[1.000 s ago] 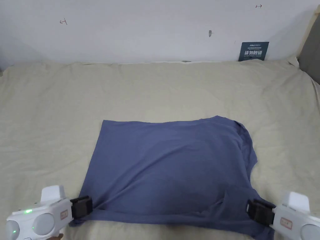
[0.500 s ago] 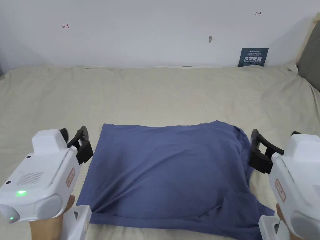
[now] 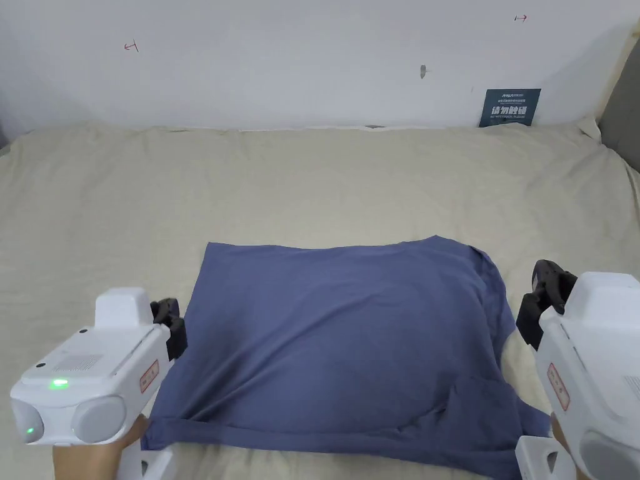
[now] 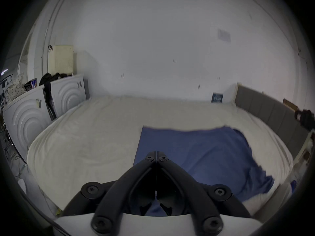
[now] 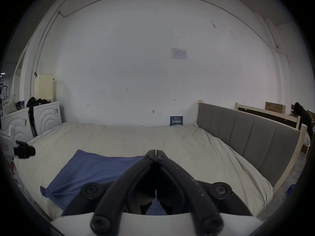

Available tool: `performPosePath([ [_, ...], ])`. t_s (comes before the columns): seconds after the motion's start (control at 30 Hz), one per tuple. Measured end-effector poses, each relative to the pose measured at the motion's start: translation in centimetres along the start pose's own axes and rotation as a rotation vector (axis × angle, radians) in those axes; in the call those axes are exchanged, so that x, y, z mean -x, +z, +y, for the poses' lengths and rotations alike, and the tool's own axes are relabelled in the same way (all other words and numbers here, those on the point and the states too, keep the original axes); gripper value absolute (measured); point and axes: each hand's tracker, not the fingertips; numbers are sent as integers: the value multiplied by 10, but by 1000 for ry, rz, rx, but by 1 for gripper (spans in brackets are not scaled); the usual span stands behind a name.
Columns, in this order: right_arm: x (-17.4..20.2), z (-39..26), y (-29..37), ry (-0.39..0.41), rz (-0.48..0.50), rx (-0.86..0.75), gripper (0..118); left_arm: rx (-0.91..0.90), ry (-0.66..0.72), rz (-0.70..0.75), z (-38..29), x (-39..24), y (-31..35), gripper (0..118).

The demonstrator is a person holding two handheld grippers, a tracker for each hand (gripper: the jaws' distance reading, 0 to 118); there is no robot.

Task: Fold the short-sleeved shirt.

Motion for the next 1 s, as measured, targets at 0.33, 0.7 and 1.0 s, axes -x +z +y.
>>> performPosePath([
  [0.33,-6,-14,-10,-10,11,64,2,382,42,37,-81,53,-32,114],
  [0.7,-12,-35,-9,-16,-2,155,2,460,10,59,-125,57,-70,10],
  [1.0,-50,-119,-16,-132,-130,529,102,390,31,17,-111,49,-48,3],
])
